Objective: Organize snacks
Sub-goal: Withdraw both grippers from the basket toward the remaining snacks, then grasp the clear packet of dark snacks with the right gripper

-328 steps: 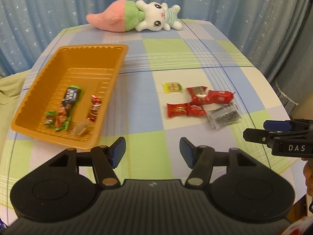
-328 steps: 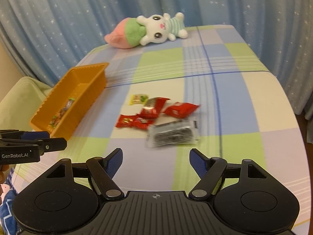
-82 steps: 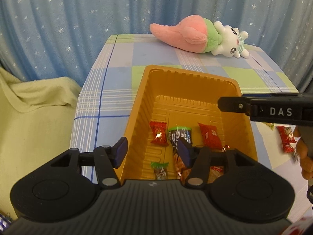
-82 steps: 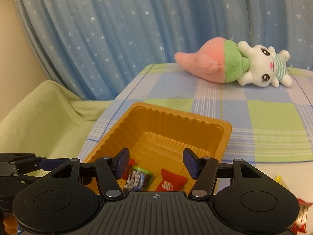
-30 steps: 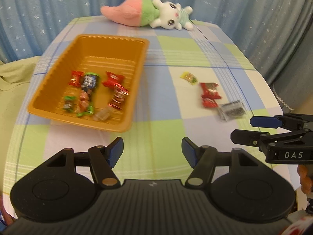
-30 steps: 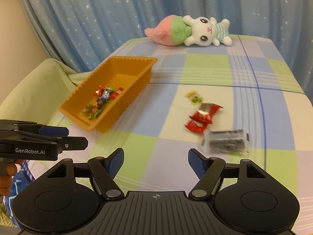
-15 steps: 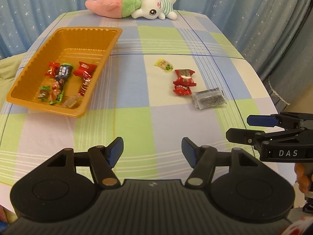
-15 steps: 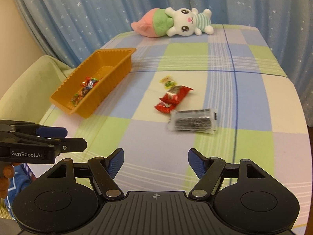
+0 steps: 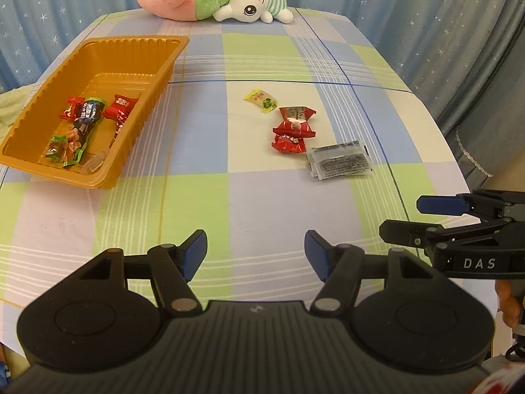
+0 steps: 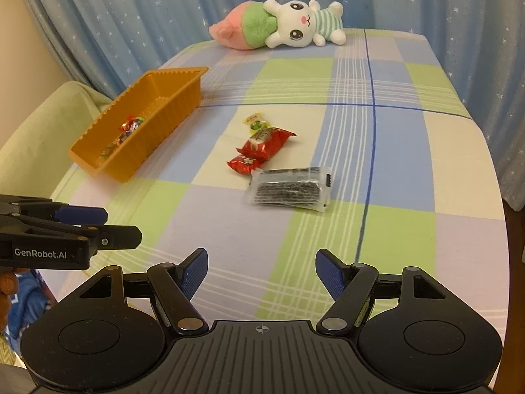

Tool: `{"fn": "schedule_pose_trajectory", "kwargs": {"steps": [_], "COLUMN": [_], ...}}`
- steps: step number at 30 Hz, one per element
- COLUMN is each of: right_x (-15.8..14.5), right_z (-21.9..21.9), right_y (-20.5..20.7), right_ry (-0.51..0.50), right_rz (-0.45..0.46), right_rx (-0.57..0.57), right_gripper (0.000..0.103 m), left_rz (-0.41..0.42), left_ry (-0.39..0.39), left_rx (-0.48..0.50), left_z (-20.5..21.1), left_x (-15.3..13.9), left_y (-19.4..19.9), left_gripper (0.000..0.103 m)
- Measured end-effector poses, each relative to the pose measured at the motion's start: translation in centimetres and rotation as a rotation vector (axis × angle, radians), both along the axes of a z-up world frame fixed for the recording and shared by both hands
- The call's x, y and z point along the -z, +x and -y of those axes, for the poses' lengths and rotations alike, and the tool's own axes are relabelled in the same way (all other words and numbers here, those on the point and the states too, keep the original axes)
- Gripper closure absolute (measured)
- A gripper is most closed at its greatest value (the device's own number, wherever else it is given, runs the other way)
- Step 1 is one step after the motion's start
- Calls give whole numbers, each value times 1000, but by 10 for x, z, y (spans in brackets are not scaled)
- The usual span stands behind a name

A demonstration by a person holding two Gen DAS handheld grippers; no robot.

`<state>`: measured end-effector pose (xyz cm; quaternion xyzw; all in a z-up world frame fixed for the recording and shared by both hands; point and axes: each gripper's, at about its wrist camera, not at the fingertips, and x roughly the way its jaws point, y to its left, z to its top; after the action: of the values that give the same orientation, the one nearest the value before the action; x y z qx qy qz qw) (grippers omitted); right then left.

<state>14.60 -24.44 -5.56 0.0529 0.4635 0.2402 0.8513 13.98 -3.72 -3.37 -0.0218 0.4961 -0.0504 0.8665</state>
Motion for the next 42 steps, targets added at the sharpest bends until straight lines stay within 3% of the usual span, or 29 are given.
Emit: {"fn": "schedule_pose_trajectory", "kwargs": {"steps": [20,23,27,42], "right_x": [15,16,22,42], "right_z": [22,20,14,-6], "right_y": [60,73,91,116], "right_ry": [-13,-27,-52,-90], "right_rz": [34,59,72,3], "right_rx": [125,123,148,72], "right_gripper": [32,51,68,72], "left_rz": [0,-4,-5,-30], "left_ry": [37,39,43,51], "left_rx": [29,38,40,25], "left_z": [13,13,11,-8], "left_x": [20,24,28,39], "left_y": [46,53,61,76], "left_gripper": [40,40,40,40]}}
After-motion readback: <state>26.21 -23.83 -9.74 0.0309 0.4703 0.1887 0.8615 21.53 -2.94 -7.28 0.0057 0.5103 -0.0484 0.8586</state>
